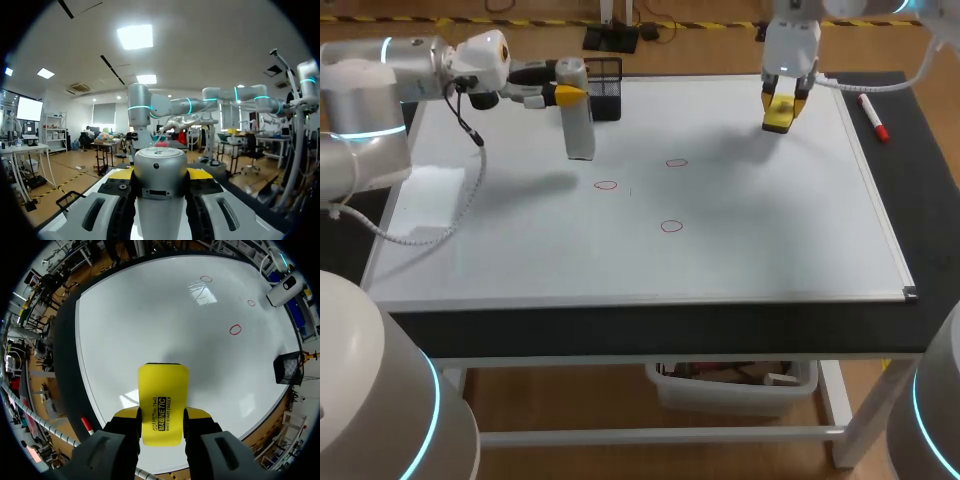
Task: Pick up the inspection probe, press it on each red-marked spot on the whiteboard one by one, put down the probe, pick up the eraser, and wipe off all the red marks.
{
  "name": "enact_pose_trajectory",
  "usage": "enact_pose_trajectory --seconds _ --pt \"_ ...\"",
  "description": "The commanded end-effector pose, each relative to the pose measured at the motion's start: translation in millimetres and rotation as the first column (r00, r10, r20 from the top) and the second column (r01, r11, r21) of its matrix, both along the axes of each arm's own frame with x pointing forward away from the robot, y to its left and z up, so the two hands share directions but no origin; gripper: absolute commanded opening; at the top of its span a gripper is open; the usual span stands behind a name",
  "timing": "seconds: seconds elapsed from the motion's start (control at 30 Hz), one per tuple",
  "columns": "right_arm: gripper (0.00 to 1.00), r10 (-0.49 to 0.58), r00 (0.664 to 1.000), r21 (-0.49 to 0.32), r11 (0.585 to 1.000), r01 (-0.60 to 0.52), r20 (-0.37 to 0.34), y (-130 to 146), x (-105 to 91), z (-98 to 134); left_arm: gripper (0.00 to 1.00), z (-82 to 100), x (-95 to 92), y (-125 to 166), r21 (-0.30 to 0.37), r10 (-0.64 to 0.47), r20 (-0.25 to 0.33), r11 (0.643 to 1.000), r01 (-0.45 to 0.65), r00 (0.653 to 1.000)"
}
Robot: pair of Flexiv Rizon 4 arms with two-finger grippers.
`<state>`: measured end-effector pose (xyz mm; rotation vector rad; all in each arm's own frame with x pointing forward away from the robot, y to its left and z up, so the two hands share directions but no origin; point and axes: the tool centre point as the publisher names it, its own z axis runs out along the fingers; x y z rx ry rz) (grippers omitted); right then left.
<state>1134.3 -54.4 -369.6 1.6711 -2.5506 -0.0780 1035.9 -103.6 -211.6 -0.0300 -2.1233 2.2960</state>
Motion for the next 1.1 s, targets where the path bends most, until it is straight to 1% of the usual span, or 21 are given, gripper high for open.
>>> enact_pose_trajectory --seconds 0.03,0.27,0.4,0.53,0.73,1.1 --pt "0.00 0.003 1.000 -0.004 1.000 -0.003 0.000 -0.6 -0.4 2.7 0.00 -2.0 -7.3 -5.2 -0.007 -0.012 -0.002 1.000 0.012 1.000" --pt "0.00 0.003 1.000 -0.004 1.000 -0.003 0.000 -0.6 -0.4 2.7 0.00 -14.5 -16.4 -16.0 -0.011 -0.041 -0.022 0.999 0.041 0.999" --pt "0.00 0.003 1.000 -0.004 1.000 -0.003 0.000 -0.6 -0.4 2.7 0.00 -17.8 -17.7 -21.0 -0.013 -0.059 -0.024 0.998 0.058 0.998" --pt "0.00 0.003 1.000 -0.004 1.000 -0.003 0.000 -0.6 -0.4 2.7 0.00 -25.4 -19.1 -24.6 -0.014 -0.068 -0.021 0.998 0.067 0.997" --pt "0.00 0.003 1.000 -0.004 1.000 -0.003 0.000 -0.6 -0.4 2.7 0.00 -33.2 -18.5 -27.7 -0.019 -0.082 -0.022 0.997 0.081 0.996" --pt "0.00 0.003 1.000 -0.004 1.000 -0.003 0.000 -0.6 -0.4 2.7 0.00 -43.2 -10.2 -31.8 -0.019 -0.096 -0.026 0.995 0.095 0.995"
